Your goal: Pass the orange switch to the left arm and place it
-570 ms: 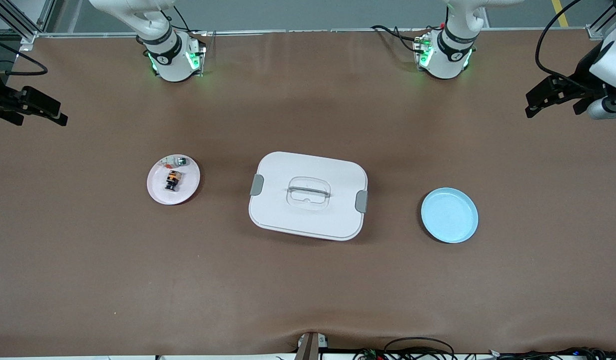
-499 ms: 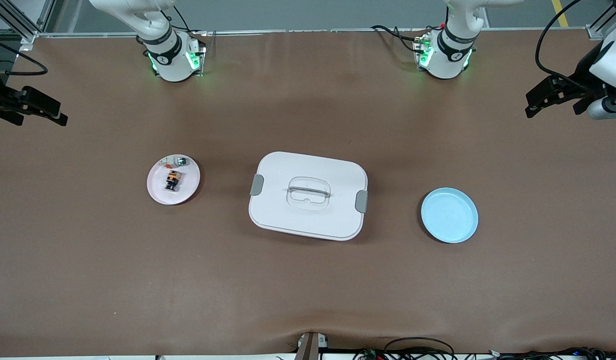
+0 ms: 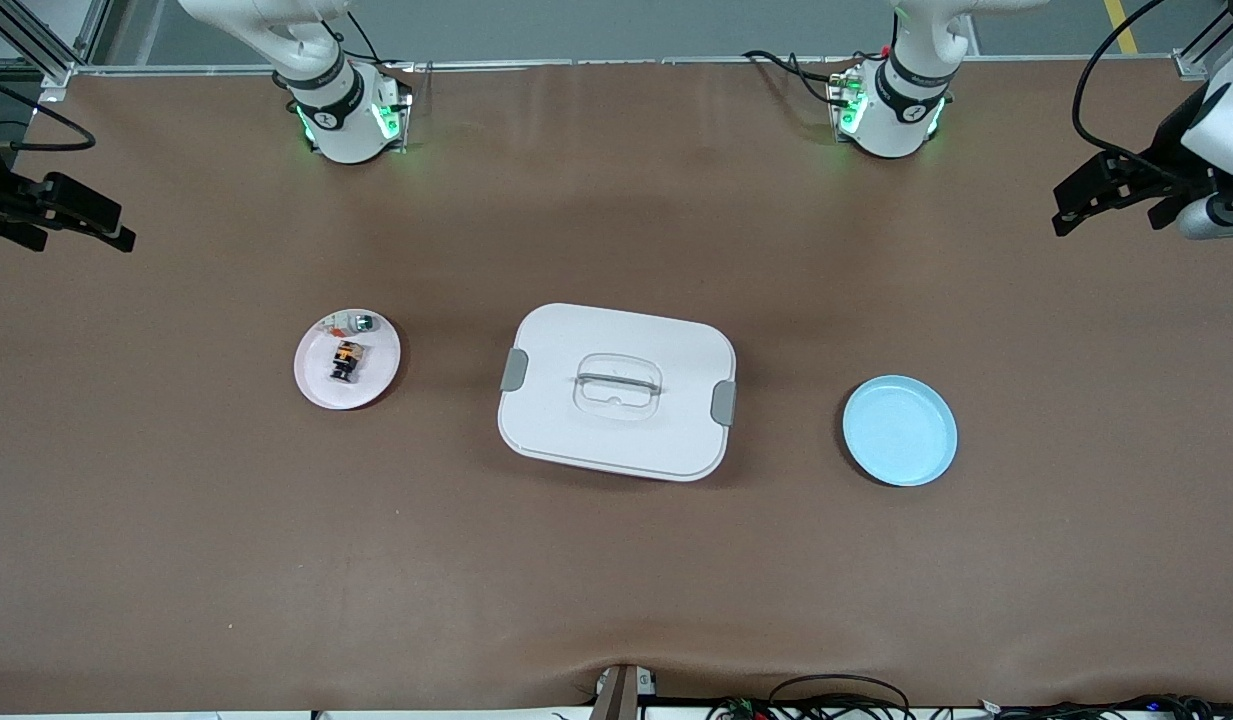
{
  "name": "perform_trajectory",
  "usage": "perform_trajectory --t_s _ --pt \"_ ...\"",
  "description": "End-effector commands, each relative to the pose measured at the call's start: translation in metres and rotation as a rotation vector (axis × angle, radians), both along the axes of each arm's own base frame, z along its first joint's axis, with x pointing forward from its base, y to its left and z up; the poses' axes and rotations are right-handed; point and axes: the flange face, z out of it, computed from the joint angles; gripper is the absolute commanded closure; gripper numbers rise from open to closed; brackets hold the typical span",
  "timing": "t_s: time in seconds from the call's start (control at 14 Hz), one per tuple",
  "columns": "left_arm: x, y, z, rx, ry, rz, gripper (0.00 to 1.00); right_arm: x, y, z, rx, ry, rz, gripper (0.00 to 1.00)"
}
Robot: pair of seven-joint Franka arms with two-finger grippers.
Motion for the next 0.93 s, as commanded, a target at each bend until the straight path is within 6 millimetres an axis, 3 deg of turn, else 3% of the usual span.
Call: perform_trajectory --t_s 0.0,0.43,0.71,0.85 --pt "0.002 0.003 0.005 0.0 -0.004 0.004 0.0 -0.004 0.001 0.004 -0.003 -0.006 0.015 0.0" --pt "0.002 0.004 0.005 -0.001 -0.003 0.005 0.0 -0.003 -0.004 0.005 -0.006 -0.009 0.004 0.0" --pt "0.002 0.004 0.005 -0.007 -0.003 0.005 0.0 -0.002 -0.019 0.002 0.018 0.001 -0.027 0.0" --pt "0.008 0.003 -0.006 -0.005 0.02 0.014 0.0 -0.001 -0.016 0.0 0.011 0.005 -0.019 0.0"
